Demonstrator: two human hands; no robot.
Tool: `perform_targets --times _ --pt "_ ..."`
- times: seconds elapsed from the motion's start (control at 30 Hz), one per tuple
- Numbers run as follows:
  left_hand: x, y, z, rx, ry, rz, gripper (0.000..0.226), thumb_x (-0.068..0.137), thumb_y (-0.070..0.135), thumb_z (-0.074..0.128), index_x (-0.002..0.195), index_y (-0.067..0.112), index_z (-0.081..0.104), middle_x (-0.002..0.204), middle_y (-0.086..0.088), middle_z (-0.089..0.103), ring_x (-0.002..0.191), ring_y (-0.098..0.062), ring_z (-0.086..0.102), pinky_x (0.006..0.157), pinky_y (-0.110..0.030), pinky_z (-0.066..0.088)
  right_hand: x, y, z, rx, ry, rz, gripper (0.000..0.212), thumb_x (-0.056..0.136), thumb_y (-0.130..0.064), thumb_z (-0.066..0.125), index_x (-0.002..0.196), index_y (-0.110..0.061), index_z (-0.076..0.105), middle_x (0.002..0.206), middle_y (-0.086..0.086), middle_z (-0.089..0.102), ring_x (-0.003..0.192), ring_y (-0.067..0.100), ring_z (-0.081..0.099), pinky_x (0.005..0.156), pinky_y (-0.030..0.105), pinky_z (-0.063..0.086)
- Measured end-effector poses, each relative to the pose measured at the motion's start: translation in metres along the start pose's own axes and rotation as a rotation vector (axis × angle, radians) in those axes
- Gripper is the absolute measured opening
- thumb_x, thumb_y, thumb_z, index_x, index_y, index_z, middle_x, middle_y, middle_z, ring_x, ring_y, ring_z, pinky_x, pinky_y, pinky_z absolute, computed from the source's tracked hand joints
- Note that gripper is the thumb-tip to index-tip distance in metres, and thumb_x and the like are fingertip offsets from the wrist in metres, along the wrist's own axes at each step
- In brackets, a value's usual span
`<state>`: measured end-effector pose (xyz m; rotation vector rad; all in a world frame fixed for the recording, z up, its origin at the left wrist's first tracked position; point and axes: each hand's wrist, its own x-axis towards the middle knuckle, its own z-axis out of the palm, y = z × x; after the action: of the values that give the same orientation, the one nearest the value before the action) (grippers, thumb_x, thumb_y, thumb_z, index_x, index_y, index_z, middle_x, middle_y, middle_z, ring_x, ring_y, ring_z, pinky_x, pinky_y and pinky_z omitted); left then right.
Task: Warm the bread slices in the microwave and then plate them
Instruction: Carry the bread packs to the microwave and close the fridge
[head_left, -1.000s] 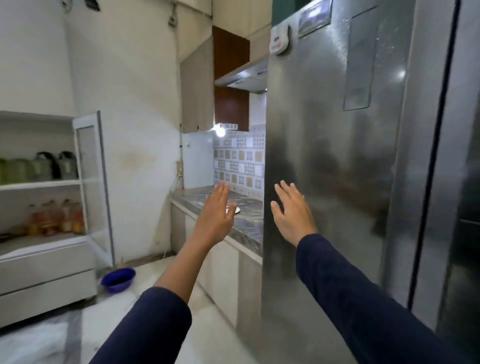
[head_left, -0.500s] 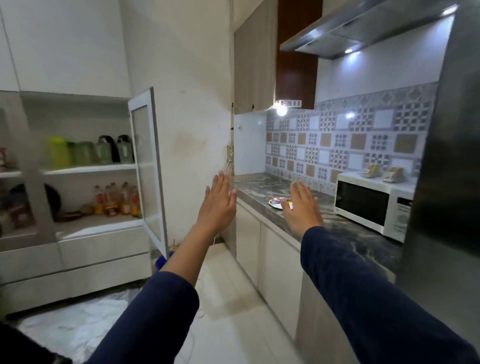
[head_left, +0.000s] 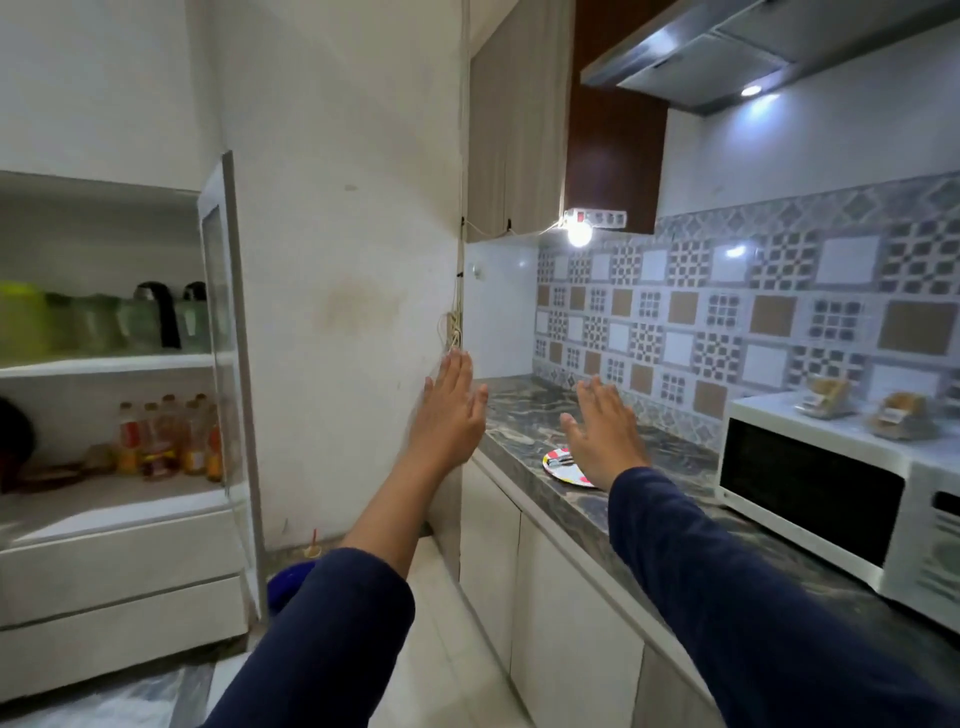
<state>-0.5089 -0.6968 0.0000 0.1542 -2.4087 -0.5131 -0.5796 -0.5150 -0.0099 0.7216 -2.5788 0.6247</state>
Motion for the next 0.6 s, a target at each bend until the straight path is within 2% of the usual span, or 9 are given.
perform_targets --times 0.13,0.27,0.4,0.6 --pt "0.051 -0.023 0.051 -0.009 -0.06 0.026 0.057 0.101 0.038 0.02 0.15 0.016 0.0 0.158 0.002 -0.007 0.144 -0.008 -0.01 0.119 -0.035 -0.007 0.058 0.029 0.024 -0.024 -0.021 0.012 0.057 0.1 -0.037 0.027 0.15 -0.016 0.008 0.159 0.003 -0.004 0.147 0.018 -0.006 0.121 0.038 0.0" --pt "0.113 -0.051 0.1 -0.083 -0.035 0.014 0.058 0.101 0.038 0.023 0.15 0.016 0.002 0.159 0.002 -0.004 0.145 -0.007 -0.008 0.113 -0.027 -0.01 0.116 0.063 0.06 0.004 0.01 0.079 0.057 0.1 -0.038 0.028 0.15 -0.018 0.011 0.159 0.001 -0.002 0.147 0.016 -0.007 0.121 0.038 0.0" --pt "0.19 -0.062 0.158 -0.114 -0.093 0.1 0.057 0.101 0.037 0.022 0.15 0.015 0.002 0.159 0.001 -0.004 0.145 -0.007 -0.007 0.115 -0.027 -0.009 0.18 0.104 0.101 0.057 0.021 0.161 0.058 0.1 -0.04 0.027 0.151 -0.02 0.007 0.159 -0.001 -0.003 0.147 0.015 -0.006 0.121 0.038 0.002" --pt "0.311 -0.054 0.259 -0.173 -0.139 0.247 0.056 0.101 0.034 0.023 0.149 0.013 0.004 0.158 0.001 -0.003 0.145 -0.009 -0.008 0.119 -0.031 -0.007 0.264 0.184 0.125 0.051 0.146 0.348 0.06 0.1 -0.041 0.026 0.151 -0.018 0.004 0.159 -0.002 -0.004 0.147 0.012 -0.005 0.12 0.034 0.0"
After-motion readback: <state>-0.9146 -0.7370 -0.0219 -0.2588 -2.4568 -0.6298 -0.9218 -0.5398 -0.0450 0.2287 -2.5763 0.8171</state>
